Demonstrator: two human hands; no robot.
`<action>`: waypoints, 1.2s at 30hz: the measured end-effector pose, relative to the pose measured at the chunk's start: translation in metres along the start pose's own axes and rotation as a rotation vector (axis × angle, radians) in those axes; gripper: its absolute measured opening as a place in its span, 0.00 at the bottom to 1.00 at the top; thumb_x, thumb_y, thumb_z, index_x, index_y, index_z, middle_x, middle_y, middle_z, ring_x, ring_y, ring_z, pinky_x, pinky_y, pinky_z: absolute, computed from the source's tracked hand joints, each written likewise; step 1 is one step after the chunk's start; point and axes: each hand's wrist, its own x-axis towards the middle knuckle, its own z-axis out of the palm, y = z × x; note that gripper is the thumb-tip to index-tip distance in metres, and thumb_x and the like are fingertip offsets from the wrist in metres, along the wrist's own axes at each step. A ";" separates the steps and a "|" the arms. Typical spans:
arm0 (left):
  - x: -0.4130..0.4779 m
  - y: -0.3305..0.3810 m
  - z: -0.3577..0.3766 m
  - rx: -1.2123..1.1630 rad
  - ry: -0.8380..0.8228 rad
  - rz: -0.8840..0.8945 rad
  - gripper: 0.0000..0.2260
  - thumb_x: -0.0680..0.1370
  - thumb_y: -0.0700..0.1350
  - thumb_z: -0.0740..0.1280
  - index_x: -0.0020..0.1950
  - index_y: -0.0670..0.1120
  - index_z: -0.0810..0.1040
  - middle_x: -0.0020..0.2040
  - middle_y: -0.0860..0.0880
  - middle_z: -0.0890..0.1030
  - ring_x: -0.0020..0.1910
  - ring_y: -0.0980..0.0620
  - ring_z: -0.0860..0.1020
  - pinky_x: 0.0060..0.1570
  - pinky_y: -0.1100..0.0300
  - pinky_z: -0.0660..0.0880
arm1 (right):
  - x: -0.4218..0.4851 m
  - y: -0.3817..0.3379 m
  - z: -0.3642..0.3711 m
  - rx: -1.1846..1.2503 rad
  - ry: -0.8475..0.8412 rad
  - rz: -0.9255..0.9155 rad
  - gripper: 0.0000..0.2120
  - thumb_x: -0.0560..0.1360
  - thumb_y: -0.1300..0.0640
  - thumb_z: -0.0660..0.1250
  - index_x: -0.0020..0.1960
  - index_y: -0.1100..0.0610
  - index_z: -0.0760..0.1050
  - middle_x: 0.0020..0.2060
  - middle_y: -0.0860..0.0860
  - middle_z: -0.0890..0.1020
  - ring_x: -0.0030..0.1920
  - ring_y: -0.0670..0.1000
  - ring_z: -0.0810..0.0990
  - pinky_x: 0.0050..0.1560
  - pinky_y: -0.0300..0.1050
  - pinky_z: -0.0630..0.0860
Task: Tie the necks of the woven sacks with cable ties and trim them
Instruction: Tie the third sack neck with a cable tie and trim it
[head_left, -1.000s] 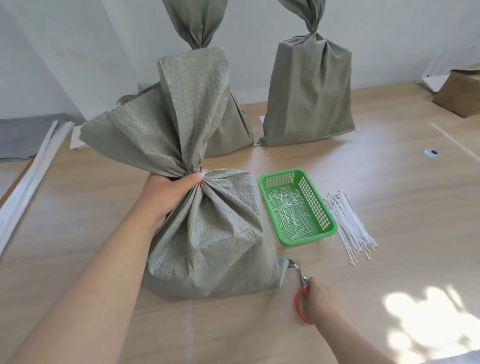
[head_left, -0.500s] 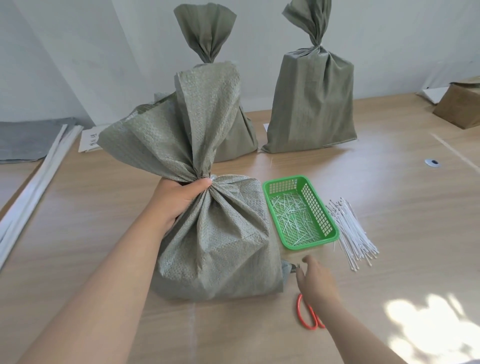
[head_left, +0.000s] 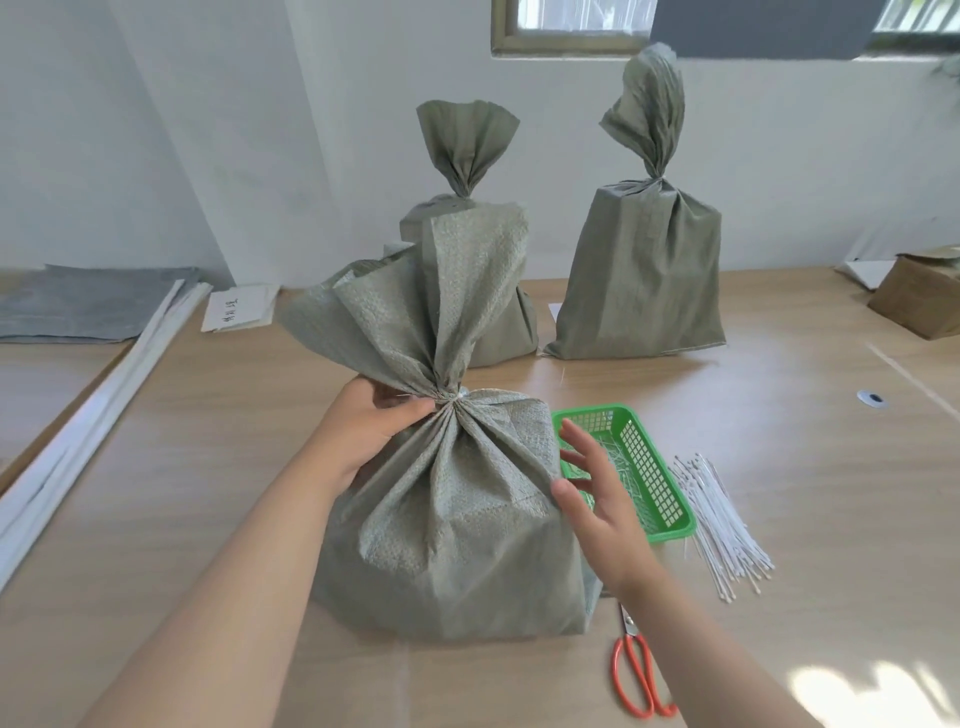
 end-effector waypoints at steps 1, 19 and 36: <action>-0.002 -0.002 -0.008 0.021 0.018 0.013 0.16 0.75 0.39 0.75 0.62 0.44 0.79 0.57 0.47 0.85 0.58 0.50 0.83 0.67 0.46 0.75 | 0.000 -0.002 0.001 0.009 0.010 0.012 0.33 0.72 0.38 0.63 0.75 0.43 0.64 0.70 0.38 0.71 0.69 0.40 0.70 0.62 0.33 0.70; -0.094 -0.109 -0.049 -0.232 -0.197 -0.153 0.52 0.53 0.75 0.76 0.72 0.53 0.72 0.68 0.53 0.80 0.67 0.54 0.77 0.62 0.58 0.73 | -0.032 0.003 0.019 0.011 -0.133 0.241 0.50 0.58 0.43 0.81 0.75 0.42 0.62 0.68 0.35 0.74 0.68 0.33 0.70 0.69 0.36 0.68; -0.128 -0.062 -0.009 -0.352 -0.006 -0.066 0.39 0.47 0.73 0.80 0.50 0.50 0.88 0.47 0.46 0.87 0.46 0.53 0.86 0.42 0.61 0.82 | -0.023 -0.026 -0.001 0.220 -0.091 0.162 0.27 0.66 0.55 0.77 0.64 0.51 0.74 0.55 0.46 0.85 0.58 0.47 0.83 0.54 0.40 0.79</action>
